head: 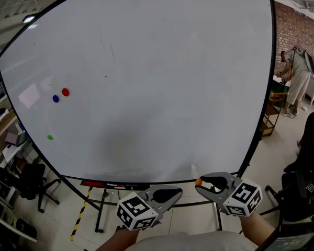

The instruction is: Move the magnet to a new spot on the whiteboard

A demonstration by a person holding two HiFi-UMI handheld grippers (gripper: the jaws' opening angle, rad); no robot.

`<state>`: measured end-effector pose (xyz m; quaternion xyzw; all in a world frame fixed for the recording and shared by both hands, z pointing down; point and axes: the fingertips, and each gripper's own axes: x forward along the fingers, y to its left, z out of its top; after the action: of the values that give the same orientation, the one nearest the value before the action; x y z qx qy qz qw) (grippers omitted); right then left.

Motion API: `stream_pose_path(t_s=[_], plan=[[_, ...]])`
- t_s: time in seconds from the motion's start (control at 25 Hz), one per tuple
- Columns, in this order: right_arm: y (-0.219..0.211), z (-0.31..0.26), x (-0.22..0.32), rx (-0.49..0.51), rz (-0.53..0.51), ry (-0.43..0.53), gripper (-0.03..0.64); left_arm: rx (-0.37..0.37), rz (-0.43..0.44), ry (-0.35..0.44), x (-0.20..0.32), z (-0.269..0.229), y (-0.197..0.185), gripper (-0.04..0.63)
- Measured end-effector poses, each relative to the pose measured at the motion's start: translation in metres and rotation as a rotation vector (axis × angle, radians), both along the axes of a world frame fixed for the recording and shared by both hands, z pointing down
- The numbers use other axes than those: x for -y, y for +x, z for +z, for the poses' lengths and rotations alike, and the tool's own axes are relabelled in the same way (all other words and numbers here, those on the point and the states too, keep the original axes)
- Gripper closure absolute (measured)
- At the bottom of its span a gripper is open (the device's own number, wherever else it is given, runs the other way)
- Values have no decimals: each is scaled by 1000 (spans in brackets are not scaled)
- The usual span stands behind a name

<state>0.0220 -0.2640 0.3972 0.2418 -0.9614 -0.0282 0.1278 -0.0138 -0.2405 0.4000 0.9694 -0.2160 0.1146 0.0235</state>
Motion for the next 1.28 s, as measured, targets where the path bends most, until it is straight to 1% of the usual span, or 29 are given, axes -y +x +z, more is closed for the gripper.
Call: stream_pose_path(t_s=[0.12,0.24,0.44,0.6,0.88,1.08,1.28], plan=[[1,14,-12,51,0,-61,490,-3,6,-5,-6,1,3,617],[2,22,-17,70,7,-89,489,-4,12,-12,-11,2,4,617],[5,21,-23,79,13,-87,489,-17,34,-21,-20,3,10,617],[5,22,-29,81,16,-86,489,-23,39,-12,-26,2,14,617],[11,21,-31,84,26,-74,489,8,40,18,-30,3,20,617],[10,21,-33,84,22,-74,489,-38,50,-5,-33,-1,22,615],[10,22,-36,81,18,-70,489,-42,49,-6,-34,-1,24,615]])
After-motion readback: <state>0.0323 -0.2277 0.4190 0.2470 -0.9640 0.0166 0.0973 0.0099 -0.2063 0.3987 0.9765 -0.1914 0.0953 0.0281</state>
